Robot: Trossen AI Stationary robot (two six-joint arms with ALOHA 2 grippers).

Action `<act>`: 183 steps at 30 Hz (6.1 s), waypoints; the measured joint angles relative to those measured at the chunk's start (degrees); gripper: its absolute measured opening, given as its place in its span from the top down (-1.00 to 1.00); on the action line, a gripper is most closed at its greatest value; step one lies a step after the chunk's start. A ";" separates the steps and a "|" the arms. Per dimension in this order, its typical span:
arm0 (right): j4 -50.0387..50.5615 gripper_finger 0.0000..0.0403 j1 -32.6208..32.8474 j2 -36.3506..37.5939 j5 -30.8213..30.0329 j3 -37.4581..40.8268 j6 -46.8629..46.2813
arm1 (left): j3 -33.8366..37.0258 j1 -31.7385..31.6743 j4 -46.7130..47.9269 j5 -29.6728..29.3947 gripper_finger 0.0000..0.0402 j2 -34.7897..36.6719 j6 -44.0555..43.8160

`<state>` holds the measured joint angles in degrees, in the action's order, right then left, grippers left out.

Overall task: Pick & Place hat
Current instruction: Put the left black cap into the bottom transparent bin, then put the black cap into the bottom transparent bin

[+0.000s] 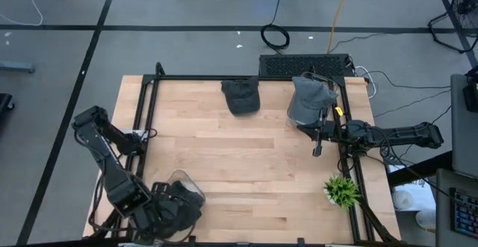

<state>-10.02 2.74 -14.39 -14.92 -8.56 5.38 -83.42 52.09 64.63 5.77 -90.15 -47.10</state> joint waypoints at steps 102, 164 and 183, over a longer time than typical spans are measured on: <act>0.00 1.00 0.01 0.02 0.00 0.00 -0.01 | 22.03 -12.04 -9.39 -30.70 0.78 26.02 -25.69; 0.00 1.00 0.01 0.00 0.00 0.00 0.01 | -21.83 -84.91 -18.45 -0.27 0.01 -37.09 54.06; -0.02 1.00 0.01 0.00 0.00 -0.01 0.00 | -21.95 -80.85 -14.37 -1.19 0.97 -33.84 57.07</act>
<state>-10.04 2.74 -14.39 -14.92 -8.57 5.38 -105.37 -28.76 50.27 4.58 -123.99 9.98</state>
